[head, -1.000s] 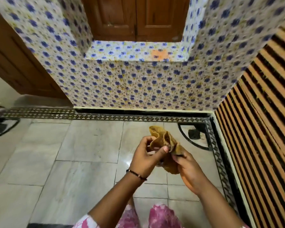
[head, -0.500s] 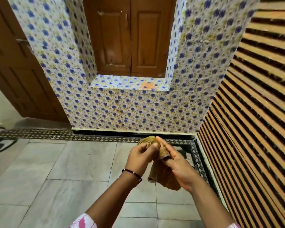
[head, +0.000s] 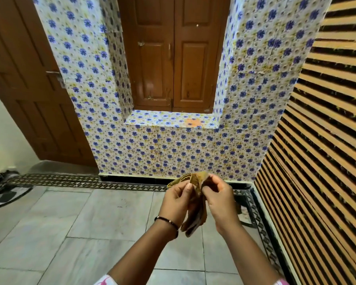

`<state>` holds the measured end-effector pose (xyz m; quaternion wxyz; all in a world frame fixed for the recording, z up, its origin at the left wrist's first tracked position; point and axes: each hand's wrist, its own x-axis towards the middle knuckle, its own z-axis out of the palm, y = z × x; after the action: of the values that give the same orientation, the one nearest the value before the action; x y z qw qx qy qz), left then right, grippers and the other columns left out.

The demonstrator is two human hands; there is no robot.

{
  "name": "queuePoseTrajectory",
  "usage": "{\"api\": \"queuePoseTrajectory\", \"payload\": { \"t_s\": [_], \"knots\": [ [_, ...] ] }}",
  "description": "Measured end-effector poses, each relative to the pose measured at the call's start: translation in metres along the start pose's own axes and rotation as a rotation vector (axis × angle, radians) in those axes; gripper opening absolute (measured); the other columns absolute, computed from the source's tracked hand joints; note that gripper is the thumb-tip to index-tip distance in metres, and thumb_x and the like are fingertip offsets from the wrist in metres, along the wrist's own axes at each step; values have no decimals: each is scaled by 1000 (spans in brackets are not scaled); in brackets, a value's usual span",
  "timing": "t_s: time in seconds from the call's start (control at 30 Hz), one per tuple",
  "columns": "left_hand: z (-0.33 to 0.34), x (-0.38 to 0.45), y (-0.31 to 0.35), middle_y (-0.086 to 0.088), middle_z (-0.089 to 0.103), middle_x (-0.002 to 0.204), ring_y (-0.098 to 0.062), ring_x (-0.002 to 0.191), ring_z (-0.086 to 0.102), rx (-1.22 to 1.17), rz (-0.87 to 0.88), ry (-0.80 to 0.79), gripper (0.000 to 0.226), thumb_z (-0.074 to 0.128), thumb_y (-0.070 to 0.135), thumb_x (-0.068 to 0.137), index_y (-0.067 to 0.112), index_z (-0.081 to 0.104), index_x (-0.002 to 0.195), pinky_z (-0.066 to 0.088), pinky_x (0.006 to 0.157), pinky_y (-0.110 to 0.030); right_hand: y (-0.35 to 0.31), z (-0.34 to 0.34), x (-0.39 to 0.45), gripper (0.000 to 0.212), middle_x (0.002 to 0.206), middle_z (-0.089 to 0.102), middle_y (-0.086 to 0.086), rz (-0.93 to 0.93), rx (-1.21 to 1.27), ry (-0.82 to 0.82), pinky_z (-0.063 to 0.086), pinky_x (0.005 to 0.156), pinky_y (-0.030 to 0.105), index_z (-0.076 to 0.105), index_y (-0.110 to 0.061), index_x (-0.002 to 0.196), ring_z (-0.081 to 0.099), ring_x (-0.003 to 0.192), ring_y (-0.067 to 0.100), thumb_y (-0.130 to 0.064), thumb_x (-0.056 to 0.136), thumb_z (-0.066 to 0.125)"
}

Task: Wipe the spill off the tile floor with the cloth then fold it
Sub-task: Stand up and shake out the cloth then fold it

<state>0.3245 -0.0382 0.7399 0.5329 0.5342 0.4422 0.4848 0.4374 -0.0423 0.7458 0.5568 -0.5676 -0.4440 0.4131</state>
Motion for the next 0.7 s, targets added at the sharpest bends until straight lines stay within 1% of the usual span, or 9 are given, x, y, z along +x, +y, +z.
{"api": "queuePoseTrajectory", "payload": {
  "t_s": [0.07,0.17,0.27,0.37,0.47,0.53,0.6,0.63,0.7],
  "knots": [
    [-2,1,6,-7,72,92,-24,94,66,24,27,11,37,44,11,99,30,73,86,53,87,-42,-3,-3,2,29,99,70,2,-37,43,-83,54,78,27,71,-28,94,66,94,17,-5,88,56],
    [-9,-1,15,0,73,88,-21,93,68,6,62,15,34,48,9,97,28,73,86,53,85,-38,-8,-4,-2,15,101,69,2,-110,37,-180,55,80,29,71,-28,98,66,96,17,-24,84,69],
    [-16,2,17,-7,72,83,-19,82,67,8,73,25,28,52,11,95,20,74,82,53,80,-42,-9,-2,-4,41,102,66,-3,-211,-150,-203,55,81,30,66,-30,104,64,95,10,-51,69,75],
    [-19,3,20,1,71,72,-12,73,66,18,68,34,27,53,11,95,18,73,79,54,68,-32,-13,0,-4,25,99,61,-7,-324,-269,-148,53,76,21,63,-31,97,61,88,2,-33,76,78],
    [-19,-1,24,4,72,72,-8,71,67,6,57,23,25,53,10,94,20,73,81,49,60,-19,-14,-2,0,19,97,62,-6,-406,-355,-67,52,79,28,66,-22,97,61,88,6,-17,81,74],
    [-18,0,25,3,72,72,-10,71,68,2,38,39,26,53,11,94,21,73,81,51,61,-22,-16,-3,1,28,100,66,-5,-320,-268,-89,55,82,35,66,-23,106,63,91,8,-13,82,73],
    [-18,0,27,0,73,74,-16,74,70,-8,14,47,25,53,13,94,20,73,81,55,65,-29,-20,-3,-1,45,108,67,-4,-217,-99,-163,55,84,33,60,-30,120,64,97,9,-9,82,72],
    [-18,0,27,-2,73,75,-18,75,70,-6,7,42,24,54,14,94,19,73,81,56,67,-33,-22,-3,-1,50,112,65,-4,-204,-56,-198,54,85,29,59,-34,122,63,99,8,-8,82,72],
    [-18,0,28,-3,72,72,-17,70,69,6,8,37,24,54,15,94,16,72,80,54,66,-34,-25,-4,-3,42,113,63,-5,-225,-73,-263,52,84,22,65,-36,111,62,100,7,-6,82,71]
  ]
}}
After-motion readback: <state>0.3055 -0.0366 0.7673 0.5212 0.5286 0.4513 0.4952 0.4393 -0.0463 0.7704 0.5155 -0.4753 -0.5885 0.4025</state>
